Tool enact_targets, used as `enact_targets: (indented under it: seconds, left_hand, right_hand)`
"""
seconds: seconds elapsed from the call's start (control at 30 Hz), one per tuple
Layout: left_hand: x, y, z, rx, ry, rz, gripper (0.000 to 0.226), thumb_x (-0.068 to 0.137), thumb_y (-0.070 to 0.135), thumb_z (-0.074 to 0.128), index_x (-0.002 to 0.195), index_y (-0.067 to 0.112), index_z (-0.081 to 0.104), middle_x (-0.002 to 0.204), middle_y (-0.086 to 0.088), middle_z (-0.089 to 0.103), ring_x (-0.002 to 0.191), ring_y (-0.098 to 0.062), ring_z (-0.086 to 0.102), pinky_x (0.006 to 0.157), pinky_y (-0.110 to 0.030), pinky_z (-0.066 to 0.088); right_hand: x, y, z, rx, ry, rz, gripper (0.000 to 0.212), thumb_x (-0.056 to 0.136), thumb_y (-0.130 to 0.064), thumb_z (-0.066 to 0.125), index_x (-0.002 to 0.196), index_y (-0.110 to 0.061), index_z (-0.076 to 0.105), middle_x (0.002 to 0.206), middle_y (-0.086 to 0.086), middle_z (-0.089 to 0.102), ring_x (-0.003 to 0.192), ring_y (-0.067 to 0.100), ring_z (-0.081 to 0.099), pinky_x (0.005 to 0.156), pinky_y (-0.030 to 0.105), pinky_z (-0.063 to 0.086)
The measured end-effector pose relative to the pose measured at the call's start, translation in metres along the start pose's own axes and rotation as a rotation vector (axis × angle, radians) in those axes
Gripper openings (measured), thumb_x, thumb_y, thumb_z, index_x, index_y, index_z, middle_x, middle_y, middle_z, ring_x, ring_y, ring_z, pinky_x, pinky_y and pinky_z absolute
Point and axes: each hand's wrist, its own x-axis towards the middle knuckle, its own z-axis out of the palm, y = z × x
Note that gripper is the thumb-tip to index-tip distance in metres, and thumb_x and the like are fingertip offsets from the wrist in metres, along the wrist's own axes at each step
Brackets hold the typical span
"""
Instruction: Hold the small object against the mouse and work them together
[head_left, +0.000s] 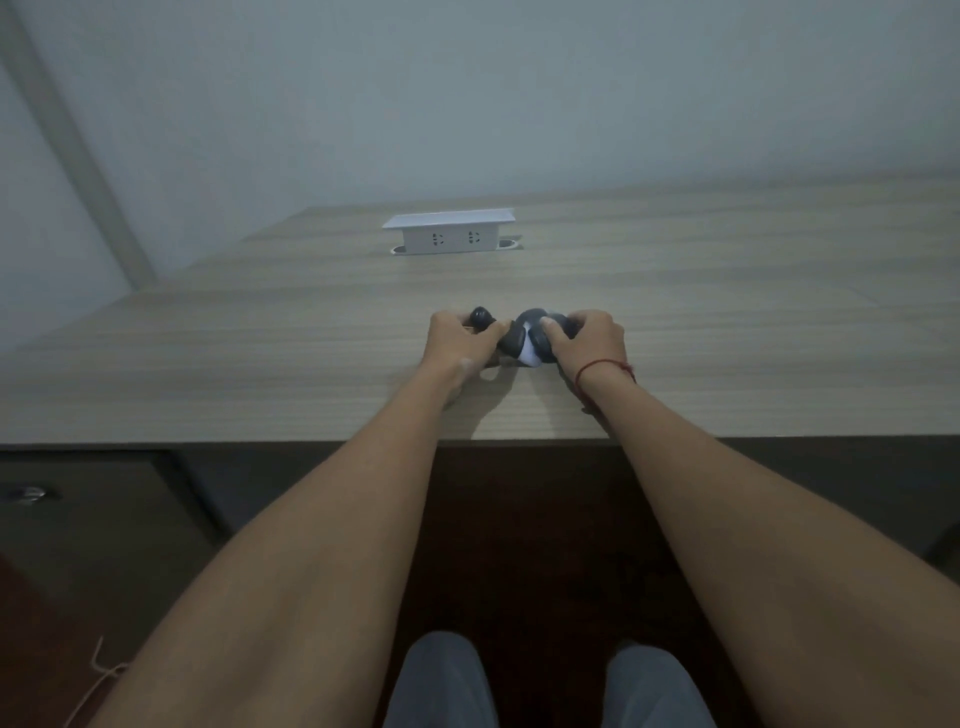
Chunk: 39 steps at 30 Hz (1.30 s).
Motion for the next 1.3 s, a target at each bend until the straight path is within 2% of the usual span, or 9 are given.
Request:
enact_targets:
  seconds: [0.13, 0.33, 0.43, 0.63, 0.77, 0.87, 1.03, 1.2, 1.3]
  left_hand:
    - [0.005, 0.0, -0.001, 0.032, 0.021, 0.044, 0.011, 0.086, 0.012, 0.069, 0.089, 0.002, 0.068, 0.098, -0.022, 0.072, 0.093, -0.035, 0.071, 0.085, -0.047, 0.059]
    - [0.016, 0.002, 0.003, 0.257, 0.306, 0.107, 0.02, 0.088, 0.018, 0.066, 0.097, 0.0, 0.069, 0.102, -0.018, 0.071, 0.095, -0.03, 0.068, 0.081, -0.032, 0.053]
    - [0.017, -0.002, 0.001, 0.255, 0.374, 0.125, 0.027, 0.091, 0.02, 0.062, 0.108, 0.0, 0.065, 0.111, -0.018, 0.068, 0.103, -0.03, 0.064, 0.086, -0.034, 0.05]
    - [0.019, -0.004, -0.015, 0.185, 0.325, 0.232, 0.034, 0.091, 0.029, 0.059, 0.11, 0.001, 0.062, 0.109, -0.017, 0.066, 0.101, -0.029, 0.063, 0.086, -0.034, 0.052]
    - [0.019, -0.009, -0.018, 0.333, 0.215, 0.271, 0.029, 0.094, 0.024, 0.058, 0.113, 0.002, 0.057, 0.105, -0.009, 0.059, 0.092, -0.017, 0.053, 0.074, -0.027, 0.042]
    - [0.018, -0.009, -0.017, 0.362, 0.228, 0.246, 0.031, 0.095, 0.02, 0.056, 0.12, 0.001, 0.053, 0.115, -0.014, 0.058, 0.095, -0.018, 0.051, 0.077, -0.026, 0.04]
    - [0.017, 0.006, -0.012, 0.126, 0.285, 0.234, 0.043, 0.09, 0.022, 0.065, 0.126, 0.003, 0.053, 0.122, -0.015, 0.064, 0.105, -0.022, 0.062, 0.086, -0.026, 0.048]
    - [0.016, -0.005, -0.016, 0.367, 0.287, 0.278, 0.029, 0.092, 0.017, 0.06, 0.119, 0.005, 0.055, 0.118, -0.016, 0.063, 0.106, -0.028, 0.062, 0.093, -0.039, 0.053]
    - [0.016, 0.002, -0.017, 0.236, 0.357, 0.31, 0.03, 0.092, 0.02, 0.059, 0.117, 0.005, 0.057, 0.112, -0.013, 0.065, 0.1, -0.025, 0.064, 0.081, -0.027, 0.051]
  right_hand:
    - [0.0, 0.001, -0.003, 0.025, -0.057, -0.016, 0.046, 0.087, -0.043, 0.062, 0.121, -0.013, 0.061, 0.118, 0.012, 0.066, 0.107, 0.029, 0.061, 0.091, 0.042, 0.05]
    - [-0.002, 0.006, -0.006, 0.022, -0.189, -0.121, 0.039, 0.086, -0.044, 0.063, 0.116, -0.019, 0.065, 0.112, 0.003, 0.069, 0.103, 0.022, 0.062, 0.09, 0.042, 0.051]
    - [0.0, 0.006, -0.004, -0.02, -0.228, -0.157, 0.04, 0.087, -0.047, 0.06, 0.117, -0.022, 0.064, 0.114, 0.003, 0.068, 0.106, 0.023, 0.061, 0.094, 0.047, 0.049]
    - [-0.002, 0.0, 0.004, -0.281, -0.256, -0.206, 0.077, 0.058, -0.086, 0.05, 0.108, -0.028, 0.054, 0.105, -0.004, 0.059, 0.098, 0.02, 0.055, 0.088, 0.043, 0.048]
    - [0.002, 0.0, 0.005, -0.315, -0.259, -0.234, 0.061, 0.062, -0.063, 0.07, 0.11, -0.029, 0.051, 0.104, -0.004, 0.055, 0.101, 0.022, 0.055, 0.093, 0.046, 0.047]
    - [0.003, 0.004, 0.003, -0.205, -0.278, -0.218, 0.068, 0.065, -0.051, 0.076, 0.122, -0.025, 0.051, 0.115, -0.002, 0.058, 0.106, 0.022, 0.056, 0.096, 0.046, 0.047]
    - [0.004, 0.007, -0.001, -0.073, -0.326, -0.2, 0.069, 0.062, -0.043, 0.082, 0.123, -0.027, 0.054, 0.116, -0.004, 0.059, 0.103, 0.018, 0.056, 0.093, 0.04, 0.049]
    - [0.007, 0.004, -0.006, -0.029, -0.389, -0.201, 0.077, 0.062, -0.037, 0.087, 0.13, -0.023, 0.054, 0.117, -0.003, 0.054, 0.104, 0.015, 0.05, 0.087, 0.03, 0.042]
    - [0.009, 0.003, -0.01, -0.002, -0.449, -0.189, 0.078, 0.062, -0.033, 0.088, 0.131, -0.022, 0.053, 0.117, -0.007, 0.052, 0.106, 0.012, 0.048, 0.087, 0.028, 0.038]
